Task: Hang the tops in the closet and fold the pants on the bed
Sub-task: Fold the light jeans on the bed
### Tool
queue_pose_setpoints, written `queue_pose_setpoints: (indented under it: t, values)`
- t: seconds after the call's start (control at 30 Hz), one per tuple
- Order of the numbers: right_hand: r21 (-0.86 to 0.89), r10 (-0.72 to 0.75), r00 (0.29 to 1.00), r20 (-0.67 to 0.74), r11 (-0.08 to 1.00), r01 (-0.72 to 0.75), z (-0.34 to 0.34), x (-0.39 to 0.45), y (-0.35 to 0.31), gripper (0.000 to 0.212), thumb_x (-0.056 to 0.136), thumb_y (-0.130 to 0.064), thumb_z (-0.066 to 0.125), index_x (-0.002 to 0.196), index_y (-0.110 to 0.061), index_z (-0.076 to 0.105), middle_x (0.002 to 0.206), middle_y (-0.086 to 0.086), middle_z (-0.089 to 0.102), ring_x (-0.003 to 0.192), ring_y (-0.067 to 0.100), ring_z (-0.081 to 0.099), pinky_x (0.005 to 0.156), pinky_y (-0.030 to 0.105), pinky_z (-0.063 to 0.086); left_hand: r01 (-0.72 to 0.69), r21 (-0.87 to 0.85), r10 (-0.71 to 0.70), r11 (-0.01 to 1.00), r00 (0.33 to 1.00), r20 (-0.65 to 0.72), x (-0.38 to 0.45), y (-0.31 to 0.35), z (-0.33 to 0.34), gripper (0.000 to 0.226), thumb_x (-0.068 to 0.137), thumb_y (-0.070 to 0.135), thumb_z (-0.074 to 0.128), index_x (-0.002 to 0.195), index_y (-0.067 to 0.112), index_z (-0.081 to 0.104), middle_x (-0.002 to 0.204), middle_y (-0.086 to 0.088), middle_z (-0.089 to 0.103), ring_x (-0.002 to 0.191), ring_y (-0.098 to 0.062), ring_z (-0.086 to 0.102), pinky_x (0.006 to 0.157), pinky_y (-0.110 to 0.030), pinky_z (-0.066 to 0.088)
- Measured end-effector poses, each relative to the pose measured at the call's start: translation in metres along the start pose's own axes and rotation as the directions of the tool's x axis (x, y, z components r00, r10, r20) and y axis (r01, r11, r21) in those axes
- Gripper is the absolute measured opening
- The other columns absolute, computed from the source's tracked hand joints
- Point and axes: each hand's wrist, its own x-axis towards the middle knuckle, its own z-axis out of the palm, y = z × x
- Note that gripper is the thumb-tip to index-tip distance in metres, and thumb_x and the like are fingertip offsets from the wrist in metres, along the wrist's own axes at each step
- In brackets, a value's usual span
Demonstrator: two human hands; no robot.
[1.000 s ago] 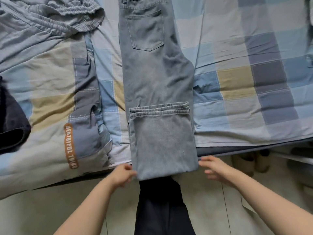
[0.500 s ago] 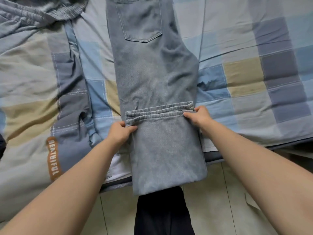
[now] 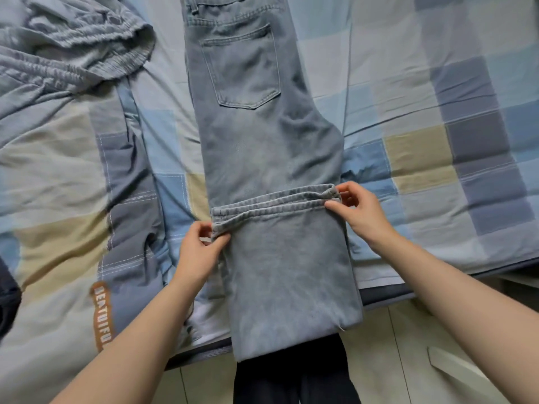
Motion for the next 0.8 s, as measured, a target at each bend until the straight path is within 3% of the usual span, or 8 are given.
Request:
queue_pose_setpoints:
  t: [0.1,0.2,0.27,0.37,0.43,0.5,0.63,0.8]
  values:
    - [0.104,0.023,0.99,0.139,0.994,-0.037,0.003,0.005,-0.005,0.013,0.086,0.0,0.066,0.094,-0.006,0.058,0.086,0.011,0.061,0.076,0.012,0.056,0.07,0.019,0.046,-0.093,0.203,0.102,0.975,0.994,-0.031,0.014,0.004,0.001,0.061,0.073,0.02,0.083,0.125,0.013,0.052,0.113,-0.004,0.05,0.1,-0.024,0.054,0.094,-0.037,0.046]
    - [0.323,0.053,0.941,0.335,0.932,-0.167,-0.003,0.001,-0.008,0.015,0.09,0.001,0.059,0.092,-0.014,0.054,0.082,0.014,0.064,0.066,0.007,0.061,0.057,0.015,0.048,-0.233,0.246,0.229,0.941,0.972,0.042,0.025,0.02,0.006,0.049,0.073,0.021,0.084,0.117,0.016,0.063,0.107,0.003,0.061,0.098,-0.018,0.058,0.09,-0.031,0.046]
    - [0.372,0.053,0.895,0.443,0.898,-0.237,-0.01,-0.005,-0.007,0.016,0.091,-0.003,0.058,0.091,-0.018,0.056,0.08,0.01,0.068,0.068,0.011,0.064,0.055,0.02,0.049,-0.208,0.268,0.176,0.941,0.975,0.137,0.033,0.028,0.006,0.044,0.07,0.02,0.085,0.109,0.018,0.063,0.1,0.006,0.063,0.093,-0.013,0.058,0.083,-0.021,0.042]
    - [0.387,0.079,0.907,0.413,0.886,-0.254,-0.019,-0.002,-0.004,0.019,0.091,-0.008,0.06,0.086,-0.026,0.059,0.082,0.009,0.068,0.072,0.018,0.06,0.058,0.028,0.041,-0.228,0.309,0.154,0.924,0.957,0.246,0.048,0.04,-0.001,0.033,0.068,0.013,0.087,0.091,0.022,0.065,0.081,0.004,0.063,0.078,-0.013,0.058,0.067,-0.01,0.041]
    - [0.401,0.115,0.946,0.304,0.885,-0.237,-0.021,0.017,-0.002,0.015,0.092,-0.008,0.06,0.092,-0.023,0.059,0.078,0.002,0.07,0.07,0.012,0.064,0.058,0.026,0.049,-0.25,0.217,0.216,0.944,0.962,0.168,0.062,0.05,-0.003,0.029,0.07,0.011,0.085,0.088,0.022,0.066,0.076,0.003,0.064,0.07,-0.011,0.056,0.062,-0.008,0.042]
    - [0.266,0.184,0.956,0.229,0.933,-0.244,-0.018,0.04,0.004,0.011,0.092,-0.013,0.061,0.101,-0.018,0.058,0.07,-0.006,0.069,0.066,0.005,0.062,0.062,0.023,0.051,-0.256,0.202,0.244,0.945,0.966,0.082,0.073,0.051,-0.003,0.027,0.074,0.011,0.082,0.093,0.021,0.066,0.081,0.002,0.066,0.073,-0.013,0.059,0.067,-0.014,0.046]
    - [-0.149,0.352,0.876,0.331,0.936,-0.32,-0.013,0.073,0.019,0.025,0.088,-0.026,0.068,0.104,-0.013,0.053,0.076,0.001,0.055,0.07,0.012,0.049,0.064,0.029,0.047,-0.177,0.482,0.149,0.858,0.984,0.095,0.076,0.032,0.013,0.055,0.075,0.016,0.08,0.123,0.018,0.054,0.12,-0.005,0.061,0.106,-0.026,0.059,0.094,-0.037,0.046]
    - [-0.095,0.364,0.883,0.295,0.931,-0.352,-0.009,0.061,0.022,0.023,0.088,-0.032,0.066,0.094,-0.013,0.056,0.078,0.005,0.053,0.076,0.015,0.049,0.068,0.029,0.043,0.032,-0.015,-0.034,0.999,0.985,-0.171,0.033,0.011,0.04,0.075,0.068,0.015,0.088,0.129,0.015,0.044,0.122,-0.007,0.057,0.108,-0.019,0.056,0.092,-0.026,0.042]
